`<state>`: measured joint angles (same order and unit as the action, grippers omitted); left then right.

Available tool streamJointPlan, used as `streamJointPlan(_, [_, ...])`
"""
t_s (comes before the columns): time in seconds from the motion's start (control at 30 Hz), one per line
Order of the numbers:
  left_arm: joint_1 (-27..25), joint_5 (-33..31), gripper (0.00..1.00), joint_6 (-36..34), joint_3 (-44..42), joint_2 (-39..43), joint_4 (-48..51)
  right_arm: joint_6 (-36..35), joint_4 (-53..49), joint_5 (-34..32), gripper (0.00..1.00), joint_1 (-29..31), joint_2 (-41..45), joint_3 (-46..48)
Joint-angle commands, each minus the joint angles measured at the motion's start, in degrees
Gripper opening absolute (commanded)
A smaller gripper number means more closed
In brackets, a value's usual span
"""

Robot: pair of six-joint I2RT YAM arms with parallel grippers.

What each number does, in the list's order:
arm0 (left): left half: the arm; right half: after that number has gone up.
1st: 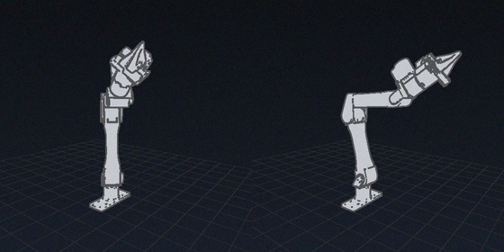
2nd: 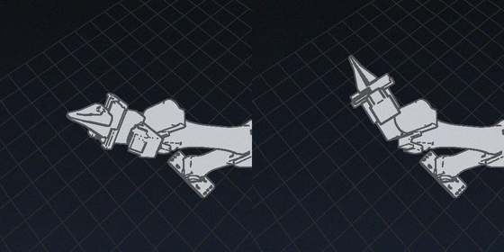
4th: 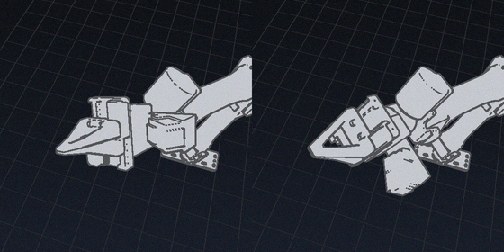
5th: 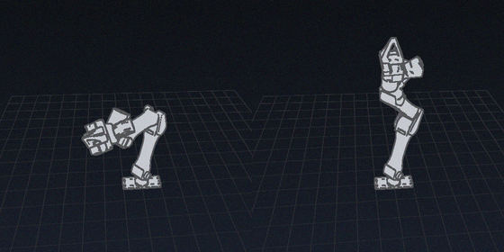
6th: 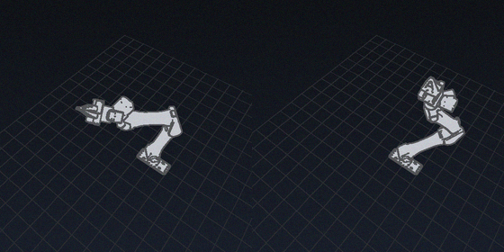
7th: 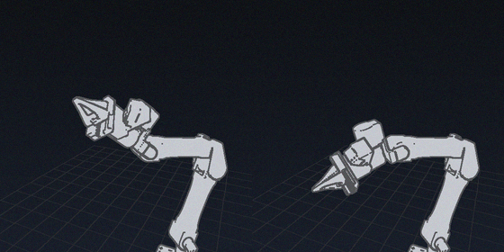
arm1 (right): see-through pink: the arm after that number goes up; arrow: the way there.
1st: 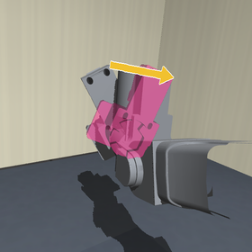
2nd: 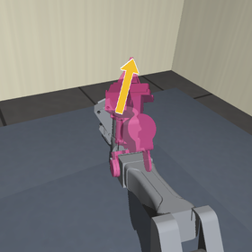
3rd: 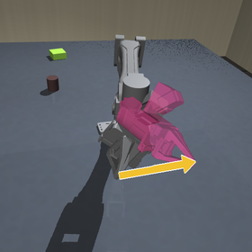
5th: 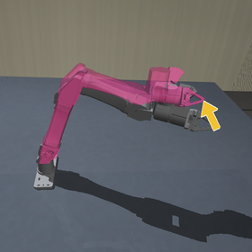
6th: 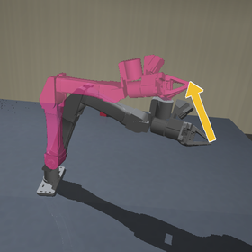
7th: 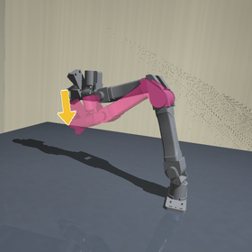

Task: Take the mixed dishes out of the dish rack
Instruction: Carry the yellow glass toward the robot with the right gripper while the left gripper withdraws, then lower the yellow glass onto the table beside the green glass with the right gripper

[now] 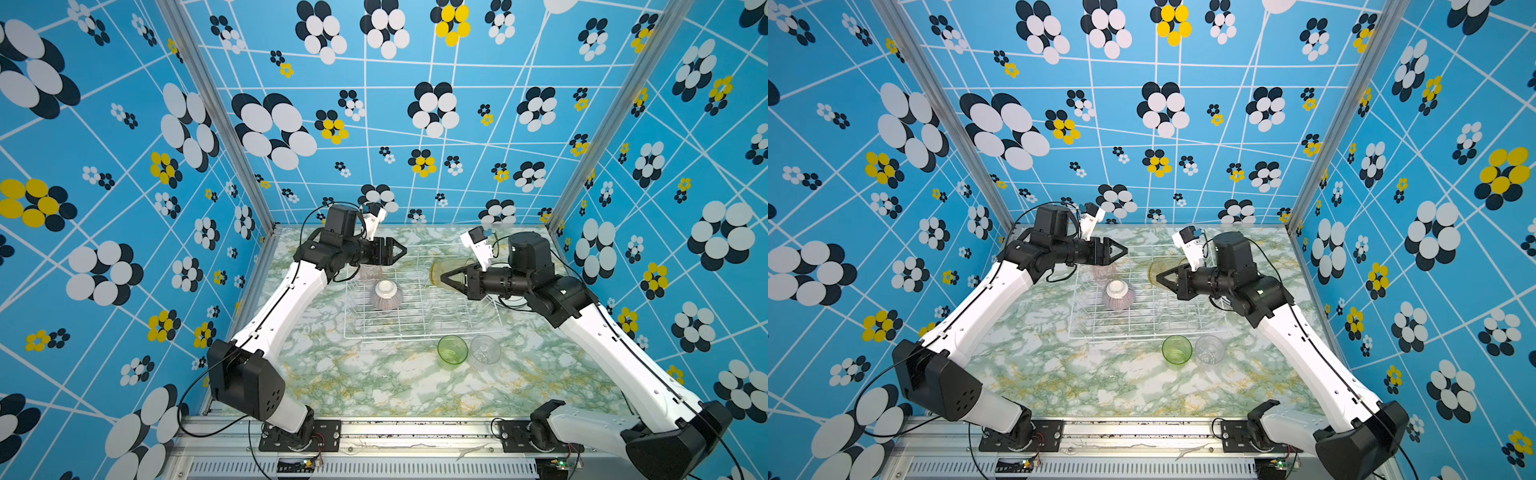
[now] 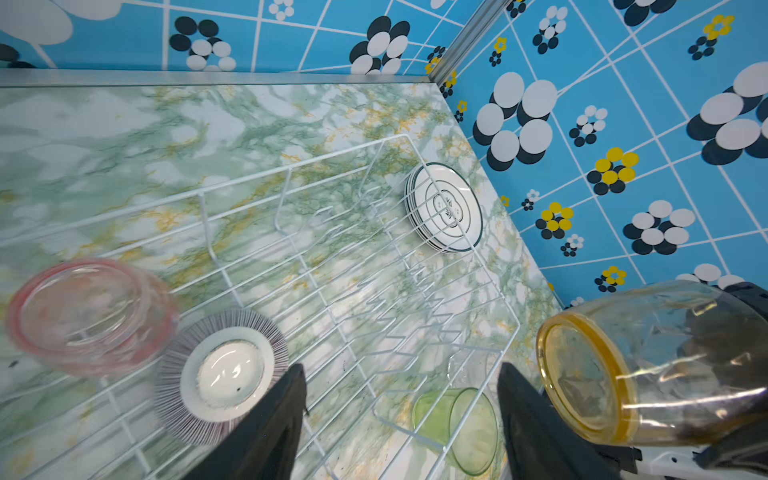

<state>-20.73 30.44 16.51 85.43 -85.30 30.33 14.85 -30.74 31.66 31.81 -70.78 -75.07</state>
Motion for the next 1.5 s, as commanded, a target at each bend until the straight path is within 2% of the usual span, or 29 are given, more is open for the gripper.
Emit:
streamJointPlan(0.0, [-0.13, -6.71, 0.74, -5.39, -2.85, 4.93, 5.99, -8.47, -14.17, -12.69, 0.00, 6.30, -4.75, -4.29])
streamJointPlan(0.17, [-0.19, -11.86, 0.76, -7.65, -3.86, 8.10, 10.51, -11.36, -23.30, -24.43, 0.00, 17.06, -14.39, -10.32])
streamJointPlan(0.37, [0.15, -11.50, 0.80, -8.34, -6.51, 9.31, 10.53, -11.17, -27.33, -26.58, 0.00, 24.21, -21.37, -12.62])
streamJointPlan(0.53, [1.17, -8.33, 0.83, -7.48, -9.24, 10.21, 7.95, -10.76, -30.98, -28.05, 0.00, 28.06, -25.33, -12.97])
streamJointPlan(0.73, [1.79, -5.72, 0.86, -7.50, -10.11, 9.93, 7.28, -9.90, -32.89, -28.29, 0.00, 31.11, -30.55, -13.08])
streamJointPlan(1.07, [2.27, -7.39, 0.85, -7.98, -12.19, 10.50, 6.51, -7.90, -31.15, -26.91, 0.00, 32.54, -30.85, -11.82])
streamJointPlan(1.2, [2.27, -7.24, 0.85, -8.16, -13.32, 10.07, 5.77, -7.96, -32.62, -26.95, 0.00, 32.54, -33.53, -11.33])
streamJointPlan(1.47, [2.34, -8.66, 0.85, -8.68, -15.43, 9.89, 3.45, -8.39, -33.86, -31.36, 0.00, 32.50, -38.04, -12.03])
